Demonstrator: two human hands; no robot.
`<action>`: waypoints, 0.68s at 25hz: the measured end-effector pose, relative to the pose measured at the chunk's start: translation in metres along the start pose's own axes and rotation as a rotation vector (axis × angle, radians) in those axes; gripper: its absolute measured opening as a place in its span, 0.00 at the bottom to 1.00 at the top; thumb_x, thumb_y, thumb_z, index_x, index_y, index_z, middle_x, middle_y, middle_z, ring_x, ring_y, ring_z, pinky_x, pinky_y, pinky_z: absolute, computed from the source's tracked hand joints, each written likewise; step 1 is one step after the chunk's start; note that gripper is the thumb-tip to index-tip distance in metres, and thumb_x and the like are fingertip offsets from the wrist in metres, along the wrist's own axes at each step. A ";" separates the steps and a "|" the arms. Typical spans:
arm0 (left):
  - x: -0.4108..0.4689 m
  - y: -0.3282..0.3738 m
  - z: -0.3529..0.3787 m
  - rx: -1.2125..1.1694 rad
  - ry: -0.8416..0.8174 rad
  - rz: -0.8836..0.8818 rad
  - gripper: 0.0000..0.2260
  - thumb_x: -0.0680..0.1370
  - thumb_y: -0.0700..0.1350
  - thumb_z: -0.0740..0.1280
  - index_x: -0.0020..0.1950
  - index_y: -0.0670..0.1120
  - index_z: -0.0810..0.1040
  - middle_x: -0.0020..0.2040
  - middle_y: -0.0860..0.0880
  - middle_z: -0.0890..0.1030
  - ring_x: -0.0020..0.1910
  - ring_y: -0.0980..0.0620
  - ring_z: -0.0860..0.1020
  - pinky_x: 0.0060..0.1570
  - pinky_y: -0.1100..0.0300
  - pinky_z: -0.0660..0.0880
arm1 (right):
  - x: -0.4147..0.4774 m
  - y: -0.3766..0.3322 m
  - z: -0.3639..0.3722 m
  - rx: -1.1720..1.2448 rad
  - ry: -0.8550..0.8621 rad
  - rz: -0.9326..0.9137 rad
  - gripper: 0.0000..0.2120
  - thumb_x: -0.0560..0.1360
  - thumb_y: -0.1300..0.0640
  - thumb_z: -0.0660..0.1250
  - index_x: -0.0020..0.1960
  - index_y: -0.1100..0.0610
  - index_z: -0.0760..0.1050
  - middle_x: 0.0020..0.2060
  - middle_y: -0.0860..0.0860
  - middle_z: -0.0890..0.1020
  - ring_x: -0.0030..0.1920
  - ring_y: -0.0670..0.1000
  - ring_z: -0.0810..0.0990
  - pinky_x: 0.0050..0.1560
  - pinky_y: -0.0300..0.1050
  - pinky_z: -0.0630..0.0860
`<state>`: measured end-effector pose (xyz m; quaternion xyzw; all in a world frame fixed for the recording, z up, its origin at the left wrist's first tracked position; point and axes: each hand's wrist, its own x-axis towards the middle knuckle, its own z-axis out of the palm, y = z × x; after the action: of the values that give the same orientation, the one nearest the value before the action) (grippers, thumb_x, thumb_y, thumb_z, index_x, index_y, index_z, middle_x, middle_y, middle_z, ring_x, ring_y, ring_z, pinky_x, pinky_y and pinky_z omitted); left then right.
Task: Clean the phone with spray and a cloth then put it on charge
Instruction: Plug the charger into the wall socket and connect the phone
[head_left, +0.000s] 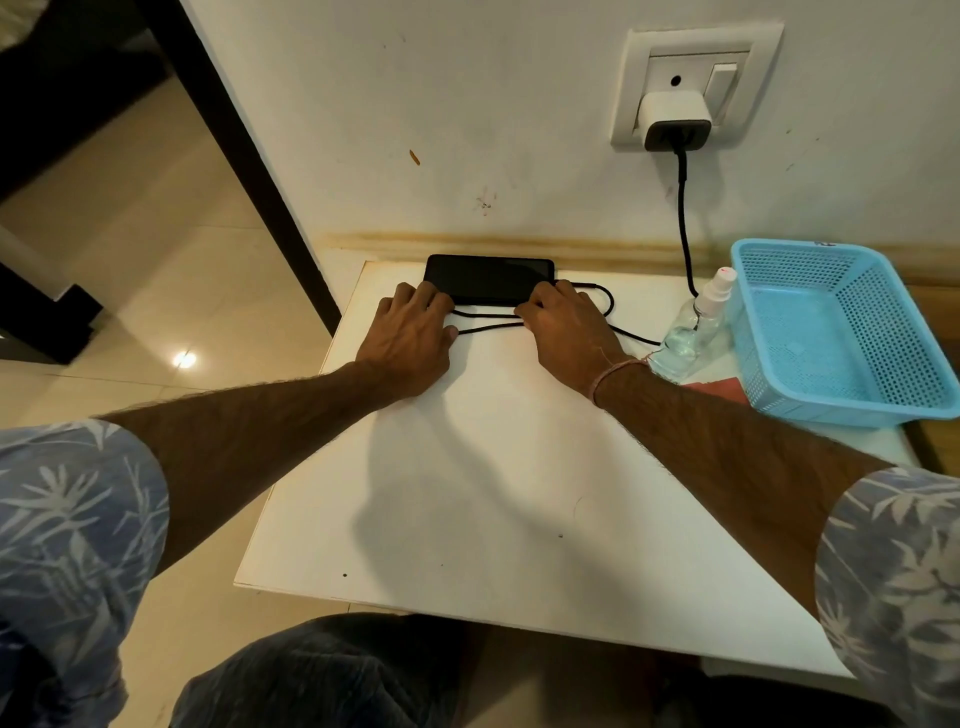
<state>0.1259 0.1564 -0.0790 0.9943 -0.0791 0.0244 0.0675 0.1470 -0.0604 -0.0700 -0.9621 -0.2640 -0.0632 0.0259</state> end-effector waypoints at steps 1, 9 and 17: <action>0.000 0.000 0.000 -0.001 -0.001 -0.001 0.17 0.83 0.51 0.61 0.70 0.45 0.71 0.69 0.44 0.71 0.67 0.42 0.67 0.67 0.48 0.65 | 0.000 0.000 0.000 -0.007 0.000 0.001 0.18 0.76 0.68 0.61 0.65 0.61 0.73 0.58 0.58 0.74 0.59 0.58 0.70 0.56 0.51 0.69; -0.007 0.001 0.003 -0.039 0.069 0.000 0.18 0.83 0.52 0.61 0.69 0.45 0.72 0.70 0.42 0.70 0.68 0.41 0.66 0.68 0.48 0.65 | -0.006 0.001 0.003 -0.004 0.046 -0.017 0.17 0.77 0.66 0.63 0.66 0.61 0.72 0.58 0.58 0.75 0.58 0.59 0.71 0.55 0.52 0.70; -0.010 0.006 0.010 -0.012 -0.033 -0.044 0.29 0.85 0.57 0.54 0.82 0.44 0.53 0.83 0.45 0.52 0.81 0.45 0.50 0.77 0.51 0.48 | -0.012 -0.005 0.006 0.027 0.021 -0.012 0.18 0.81 0.60 0.59 0.70 0.61 0.68 0.63 0.58 0.73 0.64 0.59 0.70 0.63 0.52 0.68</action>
<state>0.1151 0.1508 -0.0887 0.9956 -0.0587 0.0060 0.0726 0.1350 -0.0619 -0.0777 -0.9593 -0.2704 -0.0699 0.0410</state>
